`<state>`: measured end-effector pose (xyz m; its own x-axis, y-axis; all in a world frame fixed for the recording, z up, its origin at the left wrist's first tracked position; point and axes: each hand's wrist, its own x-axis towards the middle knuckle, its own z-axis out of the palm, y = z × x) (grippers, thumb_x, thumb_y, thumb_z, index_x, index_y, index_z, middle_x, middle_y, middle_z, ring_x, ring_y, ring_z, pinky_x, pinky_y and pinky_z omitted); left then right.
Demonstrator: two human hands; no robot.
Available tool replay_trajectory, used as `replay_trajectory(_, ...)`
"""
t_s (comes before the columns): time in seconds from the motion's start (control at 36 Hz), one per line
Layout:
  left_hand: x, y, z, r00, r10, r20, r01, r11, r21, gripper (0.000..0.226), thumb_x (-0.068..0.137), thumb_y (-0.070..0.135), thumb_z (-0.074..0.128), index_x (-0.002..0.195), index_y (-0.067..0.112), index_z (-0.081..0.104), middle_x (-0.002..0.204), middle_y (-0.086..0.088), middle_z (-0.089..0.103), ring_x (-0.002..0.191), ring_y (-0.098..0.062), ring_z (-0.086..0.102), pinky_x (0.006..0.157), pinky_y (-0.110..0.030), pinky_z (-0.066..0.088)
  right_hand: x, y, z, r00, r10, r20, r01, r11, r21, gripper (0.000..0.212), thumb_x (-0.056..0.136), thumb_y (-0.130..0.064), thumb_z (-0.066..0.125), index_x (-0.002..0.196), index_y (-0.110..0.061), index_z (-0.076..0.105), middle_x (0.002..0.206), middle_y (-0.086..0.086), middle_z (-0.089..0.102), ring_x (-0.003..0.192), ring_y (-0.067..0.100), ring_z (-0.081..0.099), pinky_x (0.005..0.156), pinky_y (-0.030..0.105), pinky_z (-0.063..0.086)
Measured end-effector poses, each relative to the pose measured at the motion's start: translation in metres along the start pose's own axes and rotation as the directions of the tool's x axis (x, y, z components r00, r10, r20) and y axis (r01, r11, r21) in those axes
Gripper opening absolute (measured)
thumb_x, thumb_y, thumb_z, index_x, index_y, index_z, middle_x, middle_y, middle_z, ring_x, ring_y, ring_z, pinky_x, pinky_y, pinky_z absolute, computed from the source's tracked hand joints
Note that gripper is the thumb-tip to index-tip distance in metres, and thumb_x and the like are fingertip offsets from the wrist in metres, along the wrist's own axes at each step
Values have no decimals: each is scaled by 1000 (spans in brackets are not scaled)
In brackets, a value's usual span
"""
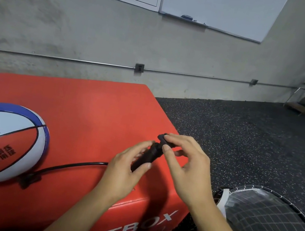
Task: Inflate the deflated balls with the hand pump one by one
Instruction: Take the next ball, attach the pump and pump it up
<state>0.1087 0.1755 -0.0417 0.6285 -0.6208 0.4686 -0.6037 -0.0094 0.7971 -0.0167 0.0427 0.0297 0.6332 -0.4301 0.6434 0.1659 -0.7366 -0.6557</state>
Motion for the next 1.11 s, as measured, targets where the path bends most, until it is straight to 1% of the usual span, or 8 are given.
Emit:
replay_trajectory(0.17, 0, 0, -2, 999, -4, 35, 3, 999, 34, 56, 92, 31, 74, 142, 48, 58, 125, 24, 69, 114, 2, 66, 95, -22, 52, 10, -12, -19, 979, -85, -184, 80, 996, -35, 23, 100, -6, 67, 115, -21, 76, 121, -7, 72, 118, 12, 67, 93, 24, 52)
replay_trajectory(0.28, -3, 5, 1, 998, 16, 63, -20, 998, 66, 58, 94, 27, 74, 144, 49, 56, 133, 29, 65, 121, 7, 61, 105, -27, 50, 16, -8, -43, 928, -34, -370, 43, 999, 15, 24, 103, -9, 62, 121, -22, 72, 123, -5, 71, 119, 20, 67, 101, 49, 54)
replay_trajectory(0.33, -2, 5, 2, 997, 18, 79, -24, 997, 77, 58, 94, 27, 74, 144, 49, 55, 135, 30, 63, 124, 7, 60, 107, -31, 50, 16, -6, -47, 918, -2, -396, 10, 1000, 17, 24, 105, -11, 61, 124, -22, 72, 124, -5, 71, 118, 20, 68, 99, 51, 55)
replay_trajectory(0.47, -2, 2, 1, 998, -2, 64, -3, 997, 73, 59, 95, 24, 75, 145, 49, 55, 133, 29, 65, 122, 7, 61, 106, -31, 50, 16, -6, -41, 943, -37, -331, 32, 999, -19, 24, 104, -8, 63, 122, -18, 74, 124, -5, 71, 121, 17, 66, 102, 45, 54)
replay_trajectory(0.61, 0, 0, 0, 999, -7, 48, 4, 998, 70, 61, 92, 30, 77, 147, 43, 54, 135, 23, 65, 124, 1, 62, 105, -36, 52, 11, -4, -22, 979, -72, -190, 64, 997, -48, 24, 99, -4, 68, 119, -14, 76, 121, -3, 71, 118, 9, 66, 95, 19, 49)
replay_trajectory(0.78, -1, 4, -2, 1000, 9, 15, -10, 997, 75, 67, 87, 39, 78, 149, 40, 52, 133, 22, 65, 125, -2, 62, 104, -38, 52, 2, 9, -5, 998, -47, -28, 46, 998, -43, 27, 98, -8, 71, 123, -18, 75, 122, -7, 70, 119, 14, 66, 89, 38, 58)
replay_trajectory(0.89, -7, 10, -12, 1000, 16, -12, -15, 994, 110, 69, 87, 41, 79, 150, 42, 50, 132, 23, 63, 124, -2, 61, 104, -36, 52, -1, 12, 3, 999, -31, 32, 32, 999, -43, 31, 96, -10, 74, 125, -21, 75, 123, -10, 69, 120, 12, 65, 90, 35, 57)
replay_trajectory(1.11, -21, 31, -68, 993, 66, -98, -40, 970, 242, 72, 87, 24, 82, 151, 38, 51, 135, 23, 60, 125, 3, 58, 105, -26, 48, 0, 4, 23, 999, -41, -33, 41, 999, -16, 31, 94, -11, 76, 124, -20, 74, 125, -8, 67, 122, 8, 62, 93, 37, 57)
